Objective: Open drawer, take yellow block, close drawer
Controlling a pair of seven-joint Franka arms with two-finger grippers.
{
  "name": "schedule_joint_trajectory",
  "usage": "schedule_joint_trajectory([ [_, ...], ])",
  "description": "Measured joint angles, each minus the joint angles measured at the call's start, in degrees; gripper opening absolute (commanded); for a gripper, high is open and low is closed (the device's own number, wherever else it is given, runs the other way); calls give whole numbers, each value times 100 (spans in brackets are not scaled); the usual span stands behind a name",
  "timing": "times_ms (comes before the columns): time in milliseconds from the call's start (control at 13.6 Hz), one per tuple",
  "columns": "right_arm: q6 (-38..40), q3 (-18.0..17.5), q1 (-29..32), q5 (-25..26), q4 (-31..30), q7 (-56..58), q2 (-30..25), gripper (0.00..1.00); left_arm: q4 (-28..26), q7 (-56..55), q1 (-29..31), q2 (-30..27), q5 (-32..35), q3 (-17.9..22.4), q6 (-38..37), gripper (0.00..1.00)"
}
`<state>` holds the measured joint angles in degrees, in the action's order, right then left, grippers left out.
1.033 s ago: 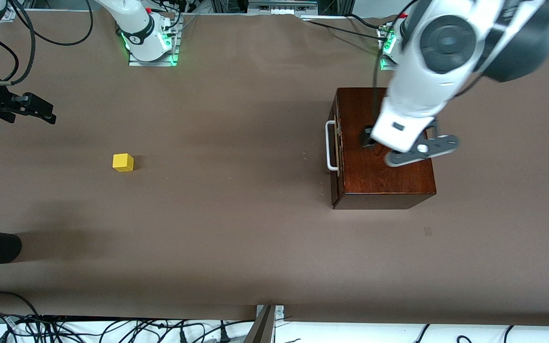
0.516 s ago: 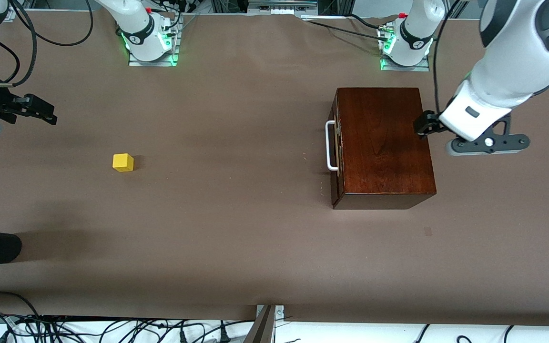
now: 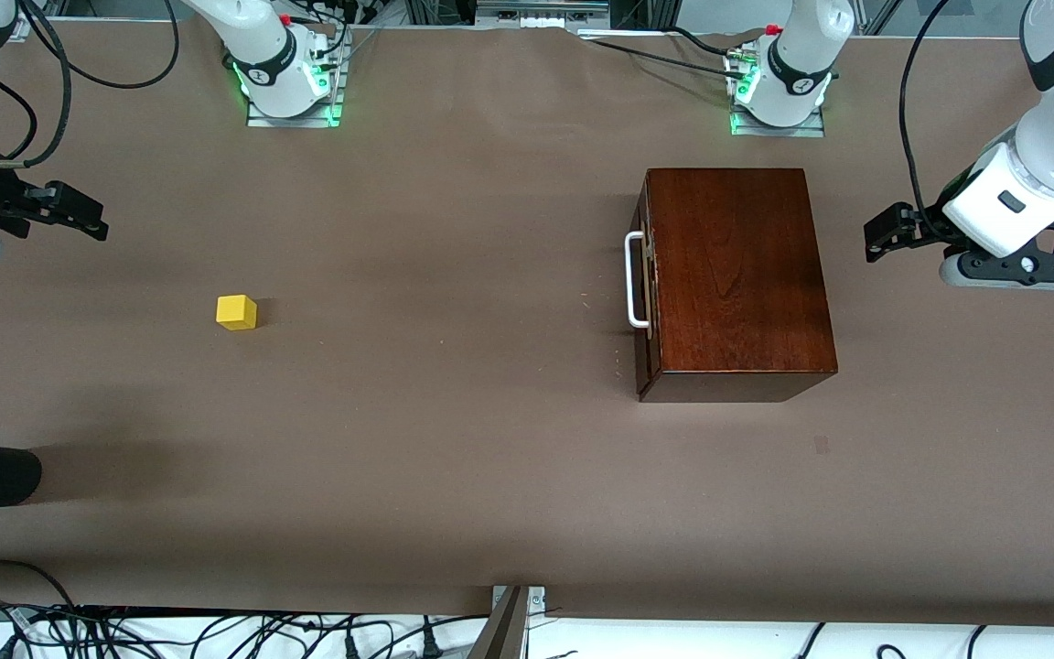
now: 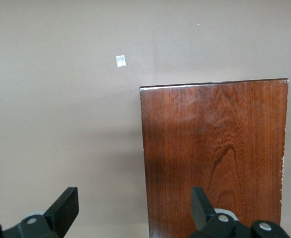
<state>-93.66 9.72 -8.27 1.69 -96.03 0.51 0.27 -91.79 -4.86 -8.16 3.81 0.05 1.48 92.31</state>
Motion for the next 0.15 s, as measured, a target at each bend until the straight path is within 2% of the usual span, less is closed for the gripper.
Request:
schedule_joint_trajectory([
  [148, 0, 1, 1, 5, 0, -10, 0, 100, 0, 0, -11, -18, 0, -15, 5, 100],
])
